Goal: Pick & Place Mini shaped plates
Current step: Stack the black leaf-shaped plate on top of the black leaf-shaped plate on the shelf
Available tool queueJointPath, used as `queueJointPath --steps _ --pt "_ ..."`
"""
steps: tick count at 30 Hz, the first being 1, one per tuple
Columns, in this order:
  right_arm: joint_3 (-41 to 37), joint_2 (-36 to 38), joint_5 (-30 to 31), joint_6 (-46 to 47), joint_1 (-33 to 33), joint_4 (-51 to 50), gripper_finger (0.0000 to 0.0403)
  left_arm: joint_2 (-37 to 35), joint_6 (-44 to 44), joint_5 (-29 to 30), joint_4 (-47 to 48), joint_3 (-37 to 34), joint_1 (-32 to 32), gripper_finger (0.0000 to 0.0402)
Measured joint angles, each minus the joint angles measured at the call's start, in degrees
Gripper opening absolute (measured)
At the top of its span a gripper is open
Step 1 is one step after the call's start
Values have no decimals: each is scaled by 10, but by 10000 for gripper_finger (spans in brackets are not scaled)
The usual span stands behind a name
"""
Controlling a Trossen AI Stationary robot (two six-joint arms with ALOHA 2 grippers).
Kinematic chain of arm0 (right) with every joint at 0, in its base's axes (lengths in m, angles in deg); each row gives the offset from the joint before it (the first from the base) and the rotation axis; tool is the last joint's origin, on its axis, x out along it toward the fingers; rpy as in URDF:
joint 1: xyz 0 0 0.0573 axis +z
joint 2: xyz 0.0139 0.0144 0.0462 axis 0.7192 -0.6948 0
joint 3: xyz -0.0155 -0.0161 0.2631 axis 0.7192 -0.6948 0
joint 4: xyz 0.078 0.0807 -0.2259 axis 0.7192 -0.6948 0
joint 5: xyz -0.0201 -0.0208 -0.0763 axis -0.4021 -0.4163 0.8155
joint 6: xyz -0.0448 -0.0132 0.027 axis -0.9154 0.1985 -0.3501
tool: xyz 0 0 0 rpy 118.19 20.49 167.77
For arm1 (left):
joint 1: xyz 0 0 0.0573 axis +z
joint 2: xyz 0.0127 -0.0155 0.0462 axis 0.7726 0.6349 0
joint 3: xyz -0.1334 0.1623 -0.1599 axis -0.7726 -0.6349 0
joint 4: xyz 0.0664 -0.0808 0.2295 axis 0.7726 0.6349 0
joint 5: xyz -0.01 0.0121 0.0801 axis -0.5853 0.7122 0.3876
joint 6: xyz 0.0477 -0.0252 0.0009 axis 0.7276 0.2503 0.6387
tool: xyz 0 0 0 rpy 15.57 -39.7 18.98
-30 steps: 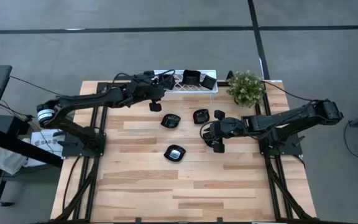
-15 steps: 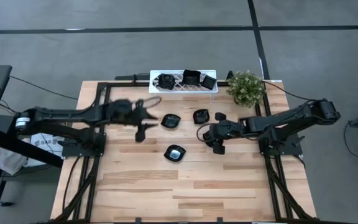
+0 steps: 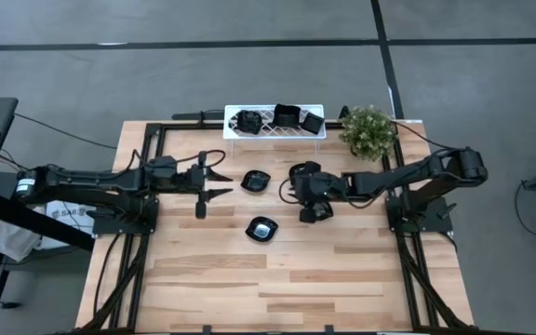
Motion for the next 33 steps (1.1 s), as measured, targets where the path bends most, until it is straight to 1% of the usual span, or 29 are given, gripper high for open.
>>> queueJointPath --steps 4,8,11,14,16,20,25,28,33 --pt "44 6 -1 -83 1 -9 64 9 -7 0 -4 0 0 127" --pt "77 25 -1 -174 2 -39 64 19 -38 0 -9 0 0 127" --pt "84 40 -2 -173 0 -72 64 21 -63 0 -17 0 0 127" --pt "85 44 -4 -157 0 -98 64 21 -66 0 -18 0 0 127" --pt "85 40 -7 -155 -1 -98 64 22 -67 0 -19 0 0 127" --pt "85 7 -32 -158 -5 -100 64 22 -64 0 -21 0 0 127" --pt "85 -34 -30 -237 -21 -105 64 22 -60 11 -23 0 0 127" --pt "85 -52 -15 -284 -35 -104 64 22 -60 26 -26 0 0 127" --pt "86 -58 11 -288 -52 -115 64 22 -60 34 -30 0 0 127"
